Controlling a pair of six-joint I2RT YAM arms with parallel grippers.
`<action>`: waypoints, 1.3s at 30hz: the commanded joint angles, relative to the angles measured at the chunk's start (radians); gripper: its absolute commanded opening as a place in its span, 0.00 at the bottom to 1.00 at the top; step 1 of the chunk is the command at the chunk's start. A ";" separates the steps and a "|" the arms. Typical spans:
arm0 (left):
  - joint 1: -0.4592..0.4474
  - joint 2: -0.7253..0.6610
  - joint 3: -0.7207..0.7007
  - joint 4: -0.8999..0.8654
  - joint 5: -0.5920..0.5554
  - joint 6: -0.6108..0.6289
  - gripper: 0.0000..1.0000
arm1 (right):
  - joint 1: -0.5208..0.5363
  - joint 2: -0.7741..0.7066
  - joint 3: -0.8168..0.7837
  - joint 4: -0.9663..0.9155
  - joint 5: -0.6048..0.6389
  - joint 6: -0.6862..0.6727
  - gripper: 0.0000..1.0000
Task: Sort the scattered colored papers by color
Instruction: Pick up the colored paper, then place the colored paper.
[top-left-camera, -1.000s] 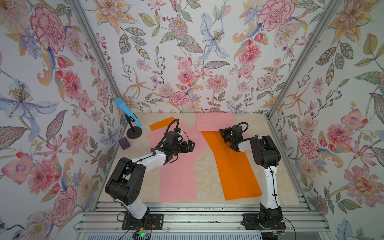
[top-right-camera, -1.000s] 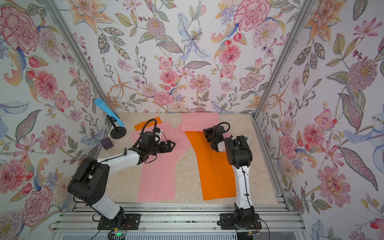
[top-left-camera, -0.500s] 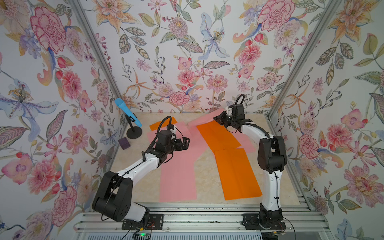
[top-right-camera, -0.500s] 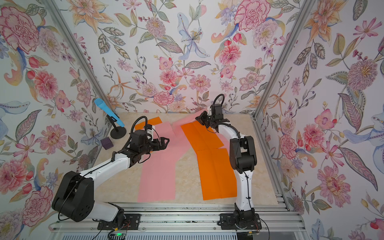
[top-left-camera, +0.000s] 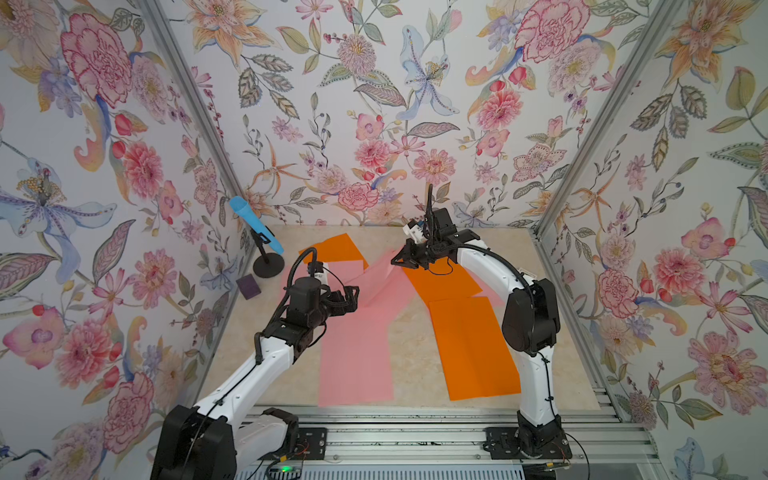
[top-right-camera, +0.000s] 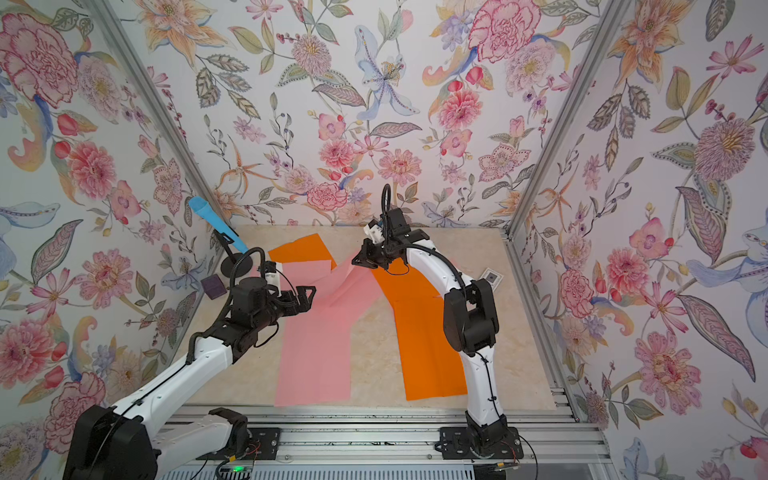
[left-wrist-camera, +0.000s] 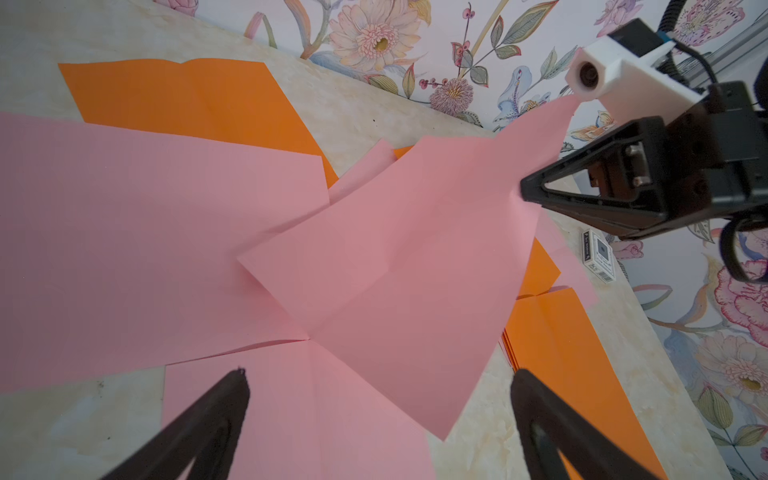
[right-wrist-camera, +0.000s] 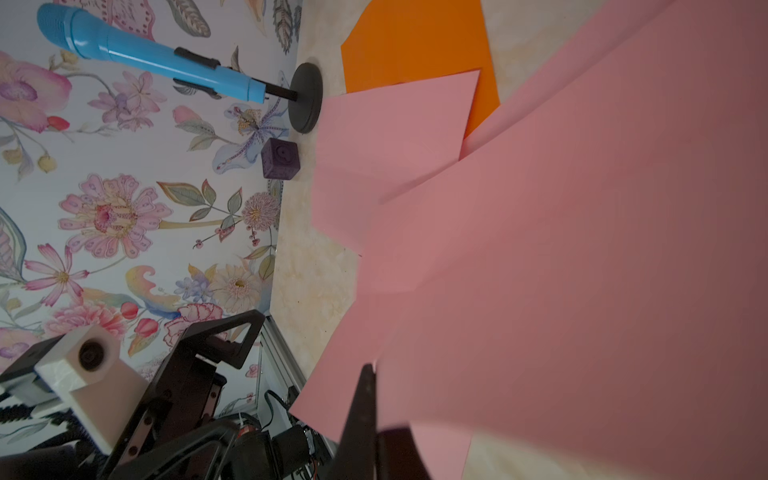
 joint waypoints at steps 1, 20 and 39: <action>0.018 -0.024 -0.040 -0.025 -0.022 0.002 1.00 | 0.018 -0.101 0.048 -0.042 0.004 -0.069 0.00; 0.127 -0.208 -0.073 -0.140 -0.049 -0.022 1.00 | 0.266 -0.151 0.137 -0.048 -0.228 -0.043 0.00; 0.203 -0.168 -0.117 -0.075 0.039 -0.082 1.00 | 0.234 -0.381 -0.817 0.595 -0.366 0.294 0.00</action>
